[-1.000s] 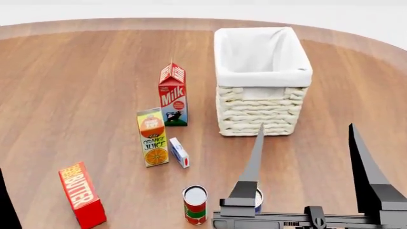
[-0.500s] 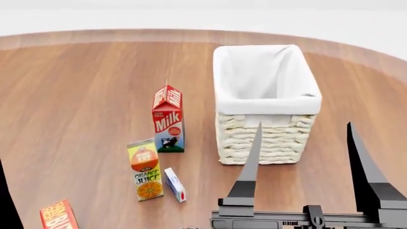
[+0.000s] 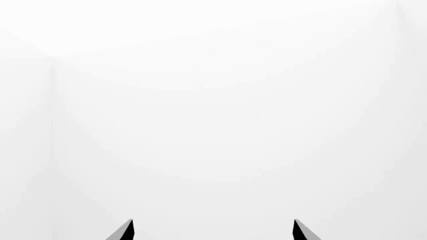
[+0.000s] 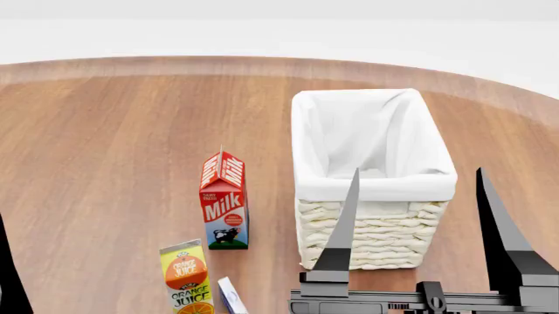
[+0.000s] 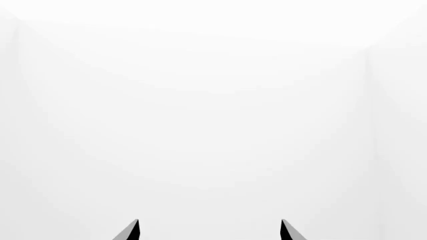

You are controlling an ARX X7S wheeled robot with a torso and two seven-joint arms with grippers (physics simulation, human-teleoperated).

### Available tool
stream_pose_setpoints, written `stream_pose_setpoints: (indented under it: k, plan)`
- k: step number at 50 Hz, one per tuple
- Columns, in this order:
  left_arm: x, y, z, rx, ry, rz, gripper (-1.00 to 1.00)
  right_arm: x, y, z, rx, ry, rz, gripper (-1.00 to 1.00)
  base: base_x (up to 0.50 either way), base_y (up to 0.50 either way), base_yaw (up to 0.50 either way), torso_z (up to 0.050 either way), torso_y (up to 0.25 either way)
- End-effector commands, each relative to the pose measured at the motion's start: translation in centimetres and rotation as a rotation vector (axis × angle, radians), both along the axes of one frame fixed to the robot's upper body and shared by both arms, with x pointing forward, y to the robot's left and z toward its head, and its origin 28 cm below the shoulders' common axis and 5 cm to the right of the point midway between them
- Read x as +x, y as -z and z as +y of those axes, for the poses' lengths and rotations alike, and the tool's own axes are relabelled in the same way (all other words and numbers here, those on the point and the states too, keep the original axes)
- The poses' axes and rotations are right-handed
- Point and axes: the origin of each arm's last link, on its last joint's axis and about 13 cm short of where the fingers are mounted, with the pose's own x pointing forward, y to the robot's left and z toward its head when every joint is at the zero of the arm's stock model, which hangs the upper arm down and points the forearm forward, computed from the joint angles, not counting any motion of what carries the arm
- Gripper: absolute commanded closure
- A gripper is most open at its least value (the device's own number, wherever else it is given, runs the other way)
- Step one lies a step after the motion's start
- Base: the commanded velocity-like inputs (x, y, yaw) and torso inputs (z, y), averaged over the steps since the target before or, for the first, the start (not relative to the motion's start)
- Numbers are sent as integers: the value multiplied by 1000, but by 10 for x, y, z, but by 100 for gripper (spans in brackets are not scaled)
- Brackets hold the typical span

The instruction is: Pick up the alphabet soup and the tomato sauce, and put them in the basket.

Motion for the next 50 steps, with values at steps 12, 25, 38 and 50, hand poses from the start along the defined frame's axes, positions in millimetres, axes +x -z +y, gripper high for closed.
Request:
stream_pose_setpoints:
  k: [12, 25, 38, 50]
  plan:
    - [1, 1, 0, -6, 2, 5, -100, 0, 2, 1, -4, -4, 3, -100, 307, 0, 0, 0, 1]
    - [0, 0, 0, -6, 3, 4, -100, 0, -1, 1, -6, -7, 2, -100, 307, 0, 0, 0, 0]
    - [0, 1, 0, -10, 8, 6, -100, 0, 8, 2, -6, -6, 14, -100, 264, 0, 0, 0, 1]
    - [1, 3, 0, -10, 8, 13, -100, 0, 4, 2, -14, -6, 15, -100, 32, 0, 0, 0, 0]
